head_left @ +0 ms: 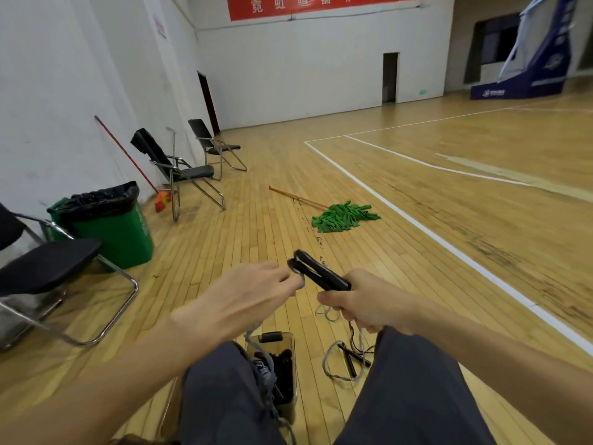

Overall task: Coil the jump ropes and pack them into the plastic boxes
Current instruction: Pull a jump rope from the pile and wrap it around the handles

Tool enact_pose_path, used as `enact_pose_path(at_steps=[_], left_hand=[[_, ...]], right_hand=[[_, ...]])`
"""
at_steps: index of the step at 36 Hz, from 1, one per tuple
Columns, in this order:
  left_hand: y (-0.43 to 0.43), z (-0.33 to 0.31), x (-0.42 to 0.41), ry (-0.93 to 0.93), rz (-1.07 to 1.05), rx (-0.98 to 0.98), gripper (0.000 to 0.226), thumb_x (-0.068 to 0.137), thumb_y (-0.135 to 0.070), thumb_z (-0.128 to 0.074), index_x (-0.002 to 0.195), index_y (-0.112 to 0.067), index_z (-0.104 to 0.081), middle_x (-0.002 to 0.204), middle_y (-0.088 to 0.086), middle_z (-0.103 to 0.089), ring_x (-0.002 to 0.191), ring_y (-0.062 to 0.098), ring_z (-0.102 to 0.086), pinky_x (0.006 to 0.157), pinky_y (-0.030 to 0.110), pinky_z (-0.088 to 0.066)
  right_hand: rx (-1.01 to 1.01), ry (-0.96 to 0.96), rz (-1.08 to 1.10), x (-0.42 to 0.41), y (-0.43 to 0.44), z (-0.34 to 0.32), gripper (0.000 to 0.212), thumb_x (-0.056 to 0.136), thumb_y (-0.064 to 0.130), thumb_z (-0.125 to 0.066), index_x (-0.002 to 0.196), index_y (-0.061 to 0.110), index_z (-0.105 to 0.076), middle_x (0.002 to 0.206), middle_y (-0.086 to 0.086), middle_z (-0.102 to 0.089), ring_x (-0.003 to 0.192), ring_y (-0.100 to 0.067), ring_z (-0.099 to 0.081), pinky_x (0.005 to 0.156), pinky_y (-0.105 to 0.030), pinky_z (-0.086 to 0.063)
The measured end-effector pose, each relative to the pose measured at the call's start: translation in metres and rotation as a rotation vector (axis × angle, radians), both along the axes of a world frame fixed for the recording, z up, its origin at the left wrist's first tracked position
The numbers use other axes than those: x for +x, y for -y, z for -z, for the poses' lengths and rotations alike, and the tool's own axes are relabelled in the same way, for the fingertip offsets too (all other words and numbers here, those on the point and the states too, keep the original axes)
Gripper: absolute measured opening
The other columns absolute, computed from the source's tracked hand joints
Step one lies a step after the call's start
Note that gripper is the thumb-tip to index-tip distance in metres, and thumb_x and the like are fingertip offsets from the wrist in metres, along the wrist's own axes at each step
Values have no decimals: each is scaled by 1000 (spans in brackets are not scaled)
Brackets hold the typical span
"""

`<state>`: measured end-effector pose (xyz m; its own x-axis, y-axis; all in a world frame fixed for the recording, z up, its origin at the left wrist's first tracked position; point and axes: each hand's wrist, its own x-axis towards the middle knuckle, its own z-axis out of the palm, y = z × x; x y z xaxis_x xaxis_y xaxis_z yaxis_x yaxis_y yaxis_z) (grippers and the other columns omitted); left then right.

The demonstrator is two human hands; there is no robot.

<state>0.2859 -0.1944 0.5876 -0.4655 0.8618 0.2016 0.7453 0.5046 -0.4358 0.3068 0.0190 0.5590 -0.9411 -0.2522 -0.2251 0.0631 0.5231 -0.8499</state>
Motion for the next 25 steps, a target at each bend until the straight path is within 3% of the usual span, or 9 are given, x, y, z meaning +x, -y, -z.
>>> enact_pose_path(at_steps=[3,6,8,11,14,17,21,25], left_hand=[[2,-13,-7,-79,128,-57,22,76,-6,-79,94,-9,-68,80,5,-66,66,19,-59,51,32,-55],[-4,-31,-4,-148,288,-134,6,81,-11,-68,87,-9,-67,80,5,-64,66,18,-56,52,31,-54],[-7,-39,-4,-141,367,-154,8,85,-15,-62,86,-10,-67,80,5,-63,67,17,-55,53,31,-55],[-12,-49,-1,-85,373,-144,9,81,-20,-71,86,-12,-69,80,2,-62,70,15,-54,50,27,-53],[-16,-59,3,25,335,-74,21,94,-30,-55,86,-17,-69,81,-5,-60,74,7,-46,56,22,-51],[-20,-66,6,255,220,1,40,100,-45,-40,92,-22,-72,82,-12,-57,76,2,-47,67,18,-44],[-29,-69,11,531,127,138,31,94,-45,-54,93,-23,-76,76,-19,-57,74,2,-57,68,11,-41],[-38,-74,13,636,154,257,15,92,-31,-68,89,-19,-77,70,-15,-64,66,10,-62,62,14,-45]], right_hand=[[78,26,-69,1,-2,-7,27,99,35,-62,90,11,-55,64,1,-43,45,-10,-33,41,-22,-28],[162,70,-154,4,-3,-17,29,99,36,-62,84,13,-52,61,3,-43,44,-10,-34,41,-21,-29],[196,100,-214,8,-3,-24,31,99,36,-62,82,13,-51,60,3,-42,45,-10,-32,41,-21,-28],[242,96,-287,12,-3,-33,32,99,37,-61,79,14,-50,60,3,-42,45,-11,-33,41,-21,-30],[278,63,-338,15,-6,-41,34,99,39,-61,78,15,-51,61,2,-43,46,-11,-35,43,-23,-32],[303,55,-379,18,-11,-45,33,99,39,-61,78,15,-52,60,3,-44,46,-12,-36,44,-23,-34],[299,21,-457,22,-12,-45,40,94,48,-65,78,14,-52,59,2,-43,47,-13,-38,48,-26,-36],[256,-37,-472,27,-13,-47,51,91,61,-60,82,12,-53,58,3,-44,49,-14,-40,49,-24,-39]])
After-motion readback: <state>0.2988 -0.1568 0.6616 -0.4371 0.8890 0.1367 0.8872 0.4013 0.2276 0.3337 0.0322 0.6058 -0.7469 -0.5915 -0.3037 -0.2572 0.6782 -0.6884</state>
